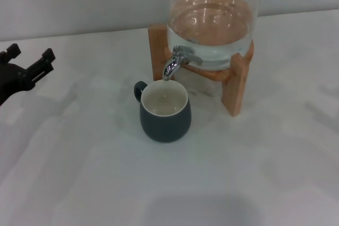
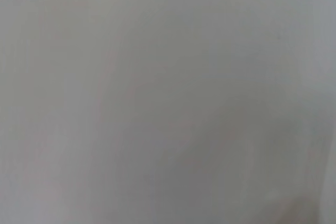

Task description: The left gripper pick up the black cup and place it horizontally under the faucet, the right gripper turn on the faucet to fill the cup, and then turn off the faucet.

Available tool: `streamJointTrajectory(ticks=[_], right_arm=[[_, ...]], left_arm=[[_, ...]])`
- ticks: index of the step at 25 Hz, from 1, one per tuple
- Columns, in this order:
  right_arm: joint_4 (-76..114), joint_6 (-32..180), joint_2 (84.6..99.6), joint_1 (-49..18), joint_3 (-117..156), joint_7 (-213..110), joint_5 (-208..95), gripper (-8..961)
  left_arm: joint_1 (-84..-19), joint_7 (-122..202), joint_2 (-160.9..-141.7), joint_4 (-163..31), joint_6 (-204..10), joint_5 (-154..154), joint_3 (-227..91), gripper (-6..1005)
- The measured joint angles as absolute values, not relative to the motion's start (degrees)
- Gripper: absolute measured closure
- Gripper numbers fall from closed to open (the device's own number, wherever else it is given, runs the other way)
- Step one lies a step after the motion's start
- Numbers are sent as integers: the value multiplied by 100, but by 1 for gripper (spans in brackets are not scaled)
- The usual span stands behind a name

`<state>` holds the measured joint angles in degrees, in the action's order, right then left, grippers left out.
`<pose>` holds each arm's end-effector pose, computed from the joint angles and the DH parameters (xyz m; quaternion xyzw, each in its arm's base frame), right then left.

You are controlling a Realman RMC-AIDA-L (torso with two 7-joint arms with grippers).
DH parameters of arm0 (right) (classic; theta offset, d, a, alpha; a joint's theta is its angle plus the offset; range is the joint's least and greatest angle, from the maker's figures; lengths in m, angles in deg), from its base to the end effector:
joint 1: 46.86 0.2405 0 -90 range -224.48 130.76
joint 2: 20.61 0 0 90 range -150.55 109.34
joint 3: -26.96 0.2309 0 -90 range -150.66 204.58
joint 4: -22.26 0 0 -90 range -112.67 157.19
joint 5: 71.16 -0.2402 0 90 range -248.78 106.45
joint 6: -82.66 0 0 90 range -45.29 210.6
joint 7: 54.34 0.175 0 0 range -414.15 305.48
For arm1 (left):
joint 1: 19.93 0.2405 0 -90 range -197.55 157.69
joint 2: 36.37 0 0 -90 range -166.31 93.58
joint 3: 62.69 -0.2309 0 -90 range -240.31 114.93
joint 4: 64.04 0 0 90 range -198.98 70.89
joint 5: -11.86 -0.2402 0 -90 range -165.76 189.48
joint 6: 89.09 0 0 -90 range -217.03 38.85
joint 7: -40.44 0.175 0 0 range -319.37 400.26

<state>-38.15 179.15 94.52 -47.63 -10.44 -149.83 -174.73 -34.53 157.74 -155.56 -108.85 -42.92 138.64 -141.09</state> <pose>0.3068 0.2588 0.1707 -0.8114 0.2149 0.3885 0.3801 -0.2679 0.4029 -0.0035 -0.8035 -0.2780 -0.3088 0.4263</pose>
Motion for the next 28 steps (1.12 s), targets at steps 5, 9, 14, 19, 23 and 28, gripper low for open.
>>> streamJointTrajectory(ticks=[5,9,14,19,23,28], right_arm=[[-5409,17707,9500,-5042,-2204,-14241,-17051,262],[-6279,17464,9502,-5099,-2922,-13877,-16922,262],[-7340,16493,9515,-5213,-3951,-13273,-16303,262],[-8102,15268,9504,-5233,-4991,-12420,-15295,262],[-8188,14676,9494,-5106,-5508,-11975,-14971,262],[-8075,14182,9484,-4972,-5931,-11844,-14866,262]], left_arm=[[-3477,15773,-15556,-10889,-4284,13887,-14031,111],[-3463,15773,-15555,-10889,-4284,13887,-14010,111],[-3440,15760,-15554,-10878,-4284,13887,-13956,112],[-3440,15762,-15555,-10849,-4286,13887,-13840,112],[-3459,15770,-15552,-10841,-4288,13880,-13779,112],[-3436,15760,-15555,-10836,-4289,13877,-13654,112]])
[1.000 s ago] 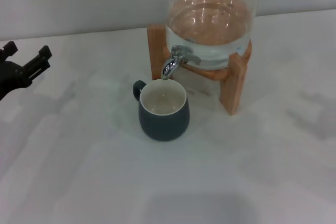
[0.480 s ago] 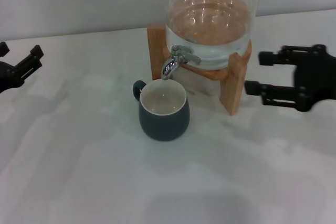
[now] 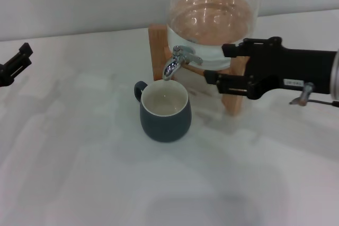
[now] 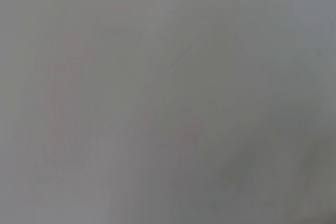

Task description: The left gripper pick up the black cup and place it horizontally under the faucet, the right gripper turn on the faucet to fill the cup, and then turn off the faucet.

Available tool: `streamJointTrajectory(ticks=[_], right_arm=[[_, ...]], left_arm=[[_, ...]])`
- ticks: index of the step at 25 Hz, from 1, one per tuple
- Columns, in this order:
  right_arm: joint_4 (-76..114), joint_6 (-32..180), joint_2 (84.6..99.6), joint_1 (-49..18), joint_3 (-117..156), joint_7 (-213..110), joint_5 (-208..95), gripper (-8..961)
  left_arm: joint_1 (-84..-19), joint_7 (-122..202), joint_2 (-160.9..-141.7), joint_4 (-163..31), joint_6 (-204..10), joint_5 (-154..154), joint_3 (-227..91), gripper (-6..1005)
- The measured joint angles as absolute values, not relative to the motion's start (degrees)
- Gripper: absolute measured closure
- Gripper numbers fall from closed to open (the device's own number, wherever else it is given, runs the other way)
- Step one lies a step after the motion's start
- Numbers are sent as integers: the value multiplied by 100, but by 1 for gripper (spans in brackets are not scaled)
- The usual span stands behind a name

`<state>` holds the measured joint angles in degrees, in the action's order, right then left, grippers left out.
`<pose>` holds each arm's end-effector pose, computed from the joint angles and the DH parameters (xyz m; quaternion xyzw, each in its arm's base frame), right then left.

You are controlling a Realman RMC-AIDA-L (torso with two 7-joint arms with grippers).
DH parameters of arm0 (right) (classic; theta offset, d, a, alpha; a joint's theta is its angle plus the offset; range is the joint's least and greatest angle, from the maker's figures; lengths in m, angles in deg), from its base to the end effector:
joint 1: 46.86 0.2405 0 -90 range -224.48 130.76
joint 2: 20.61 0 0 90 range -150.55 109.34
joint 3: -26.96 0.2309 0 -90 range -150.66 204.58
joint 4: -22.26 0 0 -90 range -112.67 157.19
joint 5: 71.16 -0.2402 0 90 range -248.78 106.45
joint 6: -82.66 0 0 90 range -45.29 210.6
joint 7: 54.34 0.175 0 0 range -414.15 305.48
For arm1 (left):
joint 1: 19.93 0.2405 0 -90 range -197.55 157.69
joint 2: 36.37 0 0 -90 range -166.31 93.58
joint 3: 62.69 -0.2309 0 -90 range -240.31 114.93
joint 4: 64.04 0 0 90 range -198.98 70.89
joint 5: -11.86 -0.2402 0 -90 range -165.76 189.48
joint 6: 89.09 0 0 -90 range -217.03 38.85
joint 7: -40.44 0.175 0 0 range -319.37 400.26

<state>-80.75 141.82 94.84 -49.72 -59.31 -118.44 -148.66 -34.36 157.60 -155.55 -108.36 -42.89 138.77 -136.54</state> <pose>0.1330 0.3314 0.0467 -0.9204 0.1696 0.1929 0.2949 -0.2831 0.4061 0.0175 -0.7789 -0.2928 -0.3157 0.4559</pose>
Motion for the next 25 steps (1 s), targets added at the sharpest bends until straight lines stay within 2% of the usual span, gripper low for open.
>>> streamJointTrajectory(ticks=[8,25], right_arm=[[-7557,13680,9478,-4673,-6304,-11736,-14852,262],[-7041,13241,9470,-4474,-6508,-11704,-14799,262]], left_arm=[[-3434,15737,-15551,-10871,-4287,13867,-13634,112],[-3354,15740,-15555,-10887,-4067,13874,-13625,112]])
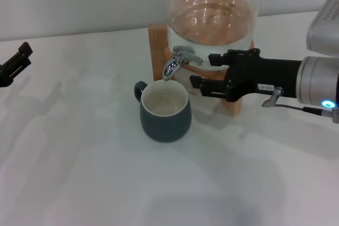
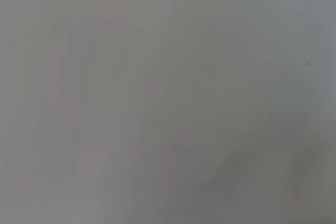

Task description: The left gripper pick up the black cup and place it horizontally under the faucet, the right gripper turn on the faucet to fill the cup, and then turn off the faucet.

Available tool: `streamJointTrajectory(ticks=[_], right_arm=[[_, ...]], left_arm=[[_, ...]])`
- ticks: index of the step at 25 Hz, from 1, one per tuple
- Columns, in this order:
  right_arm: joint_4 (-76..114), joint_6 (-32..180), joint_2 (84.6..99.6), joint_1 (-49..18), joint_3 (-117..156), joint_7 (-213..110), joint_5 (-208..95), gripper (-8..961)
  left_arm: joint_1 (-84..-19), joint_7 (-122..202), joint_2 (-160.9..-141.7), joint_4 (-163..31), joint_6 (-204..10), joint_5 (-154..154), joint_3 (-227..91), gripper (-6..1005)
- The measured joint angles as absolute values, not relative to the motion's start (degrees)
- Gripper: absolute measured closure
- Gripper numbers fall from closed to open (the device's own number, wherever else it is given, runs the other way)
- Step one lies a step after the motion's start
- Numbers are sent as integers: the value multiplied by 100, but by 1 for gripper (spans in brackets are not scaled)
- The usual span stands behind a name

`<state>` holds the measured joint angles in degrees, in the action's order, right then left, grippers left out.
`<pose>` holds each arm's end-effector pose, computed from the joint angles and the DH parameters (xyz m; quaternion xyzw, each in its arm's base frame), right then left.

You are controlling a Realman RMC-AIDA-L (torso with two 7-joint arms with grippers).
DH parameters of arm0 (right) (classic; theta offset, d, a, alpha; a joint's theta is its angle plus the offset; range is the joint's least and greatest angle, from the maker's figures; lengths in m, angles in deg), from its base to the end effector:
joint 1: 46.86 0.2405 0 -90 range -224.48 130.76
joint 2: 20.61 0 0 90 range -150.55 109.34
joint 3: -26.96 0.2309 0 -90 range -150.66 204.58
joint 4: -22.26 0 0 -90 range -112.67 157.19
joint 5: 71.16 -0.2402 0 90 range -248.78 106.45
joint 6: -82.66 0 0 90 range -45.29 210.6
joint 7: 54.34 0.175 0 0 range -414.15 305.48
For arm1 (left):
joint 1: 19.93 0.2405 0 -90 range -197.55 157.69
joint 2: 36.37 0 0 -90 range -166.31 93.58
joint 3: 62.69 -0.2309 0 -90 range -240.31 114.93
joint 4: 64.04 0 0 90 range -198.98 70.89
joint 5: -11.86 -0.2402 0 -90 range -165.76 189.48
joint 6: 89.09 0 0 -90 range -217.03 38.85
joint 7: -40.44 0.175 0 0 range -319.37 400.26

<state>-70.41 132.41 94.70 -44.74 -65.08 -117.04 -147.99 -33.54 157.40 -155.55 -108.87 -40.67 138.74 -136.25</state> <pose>0.1473 0.3551 0.0069 -0.9116 0.2142 0.1903 0.2947 -0.2807 0.4013 0.0199 -0.7802 -0.2867 -0.3272 0.4494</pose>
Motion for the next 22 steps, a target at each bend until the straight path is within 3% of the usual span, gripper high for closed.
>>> streamJointTrajectory(ticks=[22], right_arm=[[-7109,13584,9453,-4308,-6857,-11786,-14800,262]], left_arm=[[-3278,15734,-15554,-10887,-4066,13886,-13625,111]])
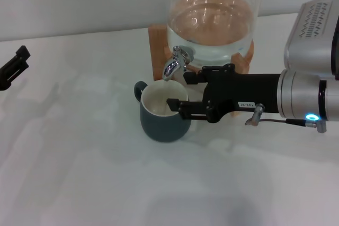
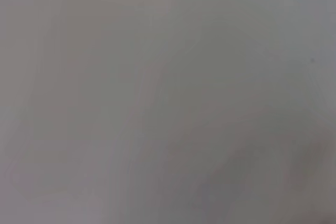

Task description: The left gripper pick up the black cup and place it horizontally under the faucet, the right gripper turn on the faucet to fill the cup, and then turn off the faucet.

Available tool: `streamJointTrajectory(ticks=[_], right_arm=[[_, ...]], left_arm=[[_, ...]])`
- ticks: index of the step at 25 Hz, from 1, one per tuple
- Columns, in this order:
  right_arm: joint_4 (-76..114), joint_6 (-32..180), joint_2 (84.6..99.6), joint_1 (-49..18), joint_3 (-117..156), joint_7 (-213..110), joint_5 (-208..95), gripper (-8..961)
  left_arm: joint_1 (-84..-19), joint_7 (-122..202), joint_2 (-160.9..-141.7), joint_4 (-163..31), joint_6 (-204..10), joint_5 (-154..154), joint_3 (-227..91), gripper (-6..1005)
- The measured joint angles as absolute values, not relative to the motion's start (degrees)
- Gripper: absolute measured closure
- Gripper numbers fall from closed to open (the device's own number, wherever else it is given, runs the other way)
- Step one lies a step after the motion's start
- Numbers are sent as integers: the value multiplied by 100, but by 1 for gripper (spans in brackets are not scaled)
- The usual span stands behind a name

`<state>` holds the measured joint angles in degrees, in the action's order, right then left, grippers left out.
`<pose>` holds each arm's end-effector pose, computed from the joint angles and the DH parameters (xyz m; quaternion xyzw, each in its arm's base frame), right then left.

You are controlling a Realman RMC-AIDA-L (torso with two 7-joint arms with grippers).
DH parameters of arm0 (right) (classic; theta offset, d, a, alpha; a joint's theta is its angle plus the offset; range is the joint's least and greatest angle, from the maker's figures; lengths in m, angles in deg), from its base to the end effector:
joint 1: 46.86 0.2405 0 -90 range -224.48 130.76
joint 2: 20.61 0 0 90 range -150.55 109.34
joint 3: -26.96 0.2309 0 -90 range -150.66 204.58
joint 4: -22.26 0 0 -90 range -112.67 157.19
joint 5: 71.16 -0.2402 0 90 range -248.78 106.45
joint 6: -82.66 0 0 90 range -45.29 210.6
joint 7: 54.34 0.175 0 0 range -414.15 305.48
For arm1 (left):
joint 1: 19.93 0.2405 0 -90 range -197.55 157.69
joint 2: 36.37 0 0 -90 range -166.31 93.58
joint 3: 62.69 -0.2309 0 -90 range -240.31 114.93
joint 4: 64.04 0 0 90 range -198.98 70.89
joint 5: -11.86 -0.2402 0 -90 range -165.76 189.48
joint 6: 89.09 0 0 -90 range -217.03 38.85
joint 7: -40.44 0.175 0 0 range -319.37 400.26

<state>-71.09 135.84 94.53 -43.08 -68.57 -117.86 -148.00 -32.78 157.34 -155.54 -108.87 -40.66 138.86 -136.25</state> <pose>0.1256 0.3406 -0.0157 -0.9363 0.1799 0.1829 0.2400 -0.2860 0.3977 0.0202 -0.7776 -0.2925 -0.3252 0.4516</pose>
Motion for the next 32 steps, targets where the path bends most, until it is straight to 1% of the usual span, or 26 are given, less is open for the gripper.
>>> streamJointTrajectory(ticks=[10,18,25,29,32], right_arm=[[-7351,14092,9445,-4454,-6525,-11821,-14836,262],[-7429,14960,9466,-4806,-5665,-12255,-15466,262],[-7311,15137,9473,-5157,-5146,-12608,-15901,263],[-7193,15172,9478,-5170,-5066,-12671,-15999,263],[-7077,15202,9479,-5053,-5164,-12722,-16072,263]], left_arm=[[-3205,15734,-15554,-10887,-4066,13883,-13625,111],[-3209,15739,-15539,-10912,-4041,13876,-13625,111],[-2915,15735,-15553,-11320,-3997,13895,-13621,111],[-2817,15734,-15551,-11418,-3995,13941,-13617,111],[-2832,15734,-15549,-11416,-4037,13944,-13610,111]])
